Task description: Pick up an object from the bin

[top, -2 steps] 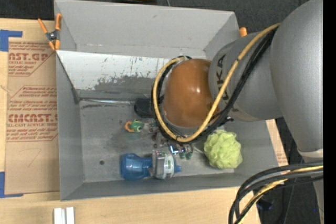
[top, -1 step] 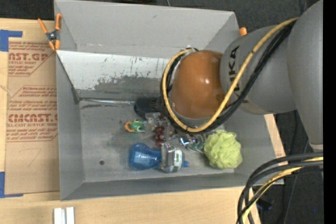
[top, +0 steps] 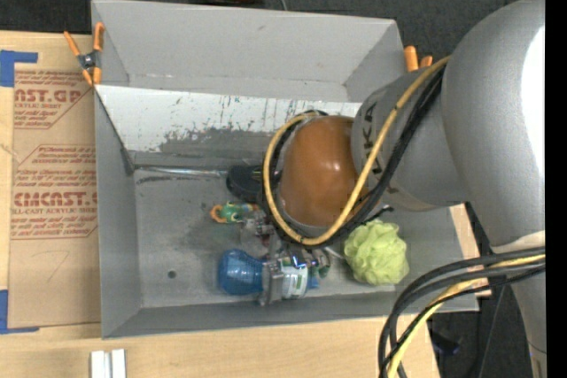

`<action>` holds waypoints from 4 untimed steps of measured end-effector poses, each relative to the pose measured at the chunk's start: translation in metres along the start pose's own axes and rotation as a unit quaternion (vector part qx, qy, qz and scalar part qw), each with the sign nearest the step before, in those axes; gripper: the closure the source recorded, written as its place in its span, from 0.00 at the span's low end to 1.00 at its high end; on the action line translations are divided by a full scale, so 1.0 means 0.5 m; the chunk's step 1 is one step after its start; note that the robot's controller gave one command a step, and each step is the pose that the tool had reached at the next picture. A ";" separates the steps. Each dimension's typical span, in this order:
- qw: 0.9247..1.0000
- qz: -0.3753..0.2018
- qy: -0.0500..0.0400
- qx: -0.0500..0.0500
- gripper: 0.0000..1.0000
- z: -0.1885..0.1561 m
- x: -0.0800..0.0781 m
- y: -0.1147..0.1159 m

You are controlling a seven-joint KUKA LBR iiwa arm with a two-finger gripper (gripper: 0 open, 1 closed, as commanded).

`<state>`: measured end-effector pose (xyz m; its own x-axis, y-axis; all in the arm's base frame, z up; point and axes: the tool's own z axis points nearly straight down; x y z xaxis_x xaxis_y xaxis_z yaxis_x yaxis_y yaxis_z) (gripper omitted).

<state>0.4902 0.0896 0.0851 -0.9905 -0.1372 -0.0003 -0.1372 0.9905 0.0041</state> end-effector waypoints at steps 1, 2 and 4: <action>0.966 -0.260 -0.005 0.001 1.00 0.011 0.000 -0.041; 0.966 -0.260 -0.005 0.001 1.00 0.012 0.000 -0.041; 0.967 -0.255 0.001 -0.002 1.00 -0.276 -0.002 -0.050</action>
Offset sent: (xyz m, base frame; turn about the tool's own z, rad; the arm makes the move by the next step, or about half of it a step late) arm 0.0000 0.0000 0.0000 0.0000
